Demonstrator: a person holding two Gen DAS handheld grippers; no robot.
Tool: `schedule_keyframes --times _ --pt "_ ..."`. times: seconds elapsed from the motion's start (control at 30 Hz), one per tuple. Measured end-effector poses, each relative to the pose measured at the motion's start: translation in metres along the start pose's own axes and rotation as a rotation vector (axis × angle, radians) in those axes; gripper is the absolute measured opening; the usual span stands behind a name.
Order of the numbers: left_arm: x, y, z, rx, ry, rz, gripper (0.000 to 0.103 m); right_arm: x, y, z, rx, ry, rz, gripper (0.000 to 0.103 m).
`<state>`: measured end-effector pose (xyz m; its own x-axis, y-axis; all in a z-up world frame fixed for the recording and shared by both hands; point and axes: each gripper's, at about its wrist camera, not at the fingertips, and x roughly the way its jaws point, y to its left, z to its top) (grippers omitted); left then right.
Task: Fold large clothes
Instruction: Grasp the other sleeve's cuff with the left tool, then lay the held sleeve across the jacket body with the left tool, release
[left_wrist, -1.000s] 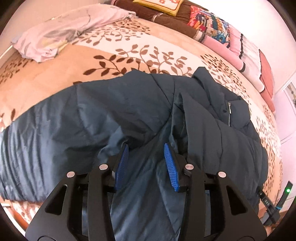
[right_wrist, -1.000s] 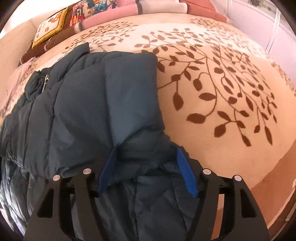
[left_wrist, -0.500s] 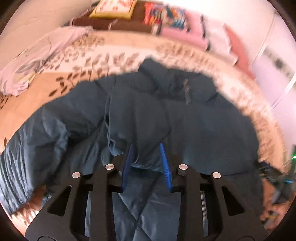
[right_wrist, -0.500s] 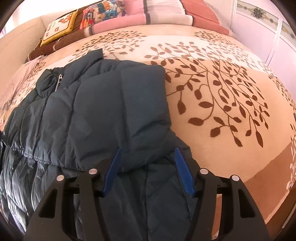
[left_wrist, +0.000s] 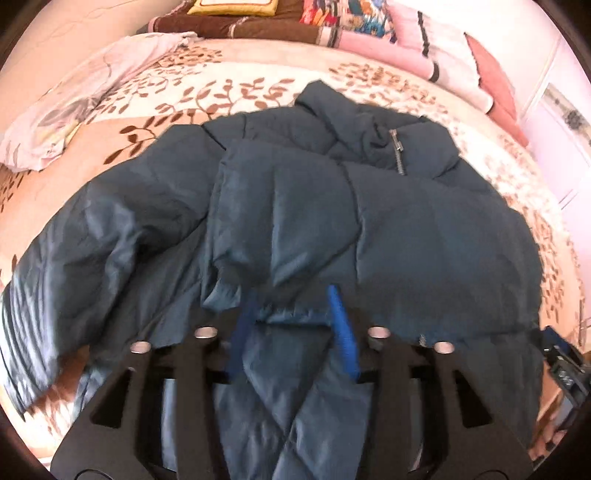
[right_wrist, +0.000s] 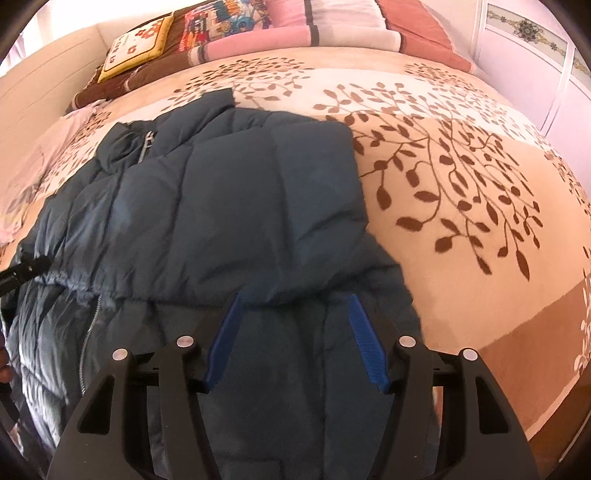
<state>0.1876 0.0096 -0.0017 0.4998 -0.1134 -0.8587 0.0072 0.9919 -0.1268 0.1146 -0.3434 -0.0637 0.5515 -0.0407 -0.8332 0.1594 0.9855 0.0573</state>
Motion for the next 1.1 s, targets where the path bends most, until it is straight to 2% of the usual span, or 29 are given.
schedule_keyframes --times 0.27,0.4,0.5,0.7,0.8,1.03,1.1 --pt "-0.047 0.031 -0.046 0.021 -0.032 0.011 0.059 -0.018 0.025 -0.036 -0.011 0.061 0.112 0.060" --pt "-0.063 0.053 -0.072 -0.019 -0.027 0.031 0.064 -0.025 0.039 -0.059 -0.041 0.093 0.147 0.060" --pt "-0.072 0.077 -0.091 -0.091 -0.022 0.042 0.066 -0.027 0.049 -0.074 -0.062 0.121 0.169 0.060" --pt "-0.087 0.139 -0.126 -0.272 -0.046 0.052 0.068 -0.031 0.071 -0.087 -0.143 0.126 0.171 0.062" --pt "-0.088 0.176 -0.138 -0.414 -0.056 0.032 0.068 -0.031 0.077 -0.088 -0.150 0.131 0.183 0.062" --pt "-0.073 0.266 -0.157 -0.869 -0.121 -0.078 0.068 -0.035 0.091 -0.091 -0.193 0.139 0.187 0.062" --pt "-0.069 0.281 -0.163 -0.964 -0.147 -0.098 0.068 -0.036 0.095 -0.092 -0.206 0.139 0.185 0.062"
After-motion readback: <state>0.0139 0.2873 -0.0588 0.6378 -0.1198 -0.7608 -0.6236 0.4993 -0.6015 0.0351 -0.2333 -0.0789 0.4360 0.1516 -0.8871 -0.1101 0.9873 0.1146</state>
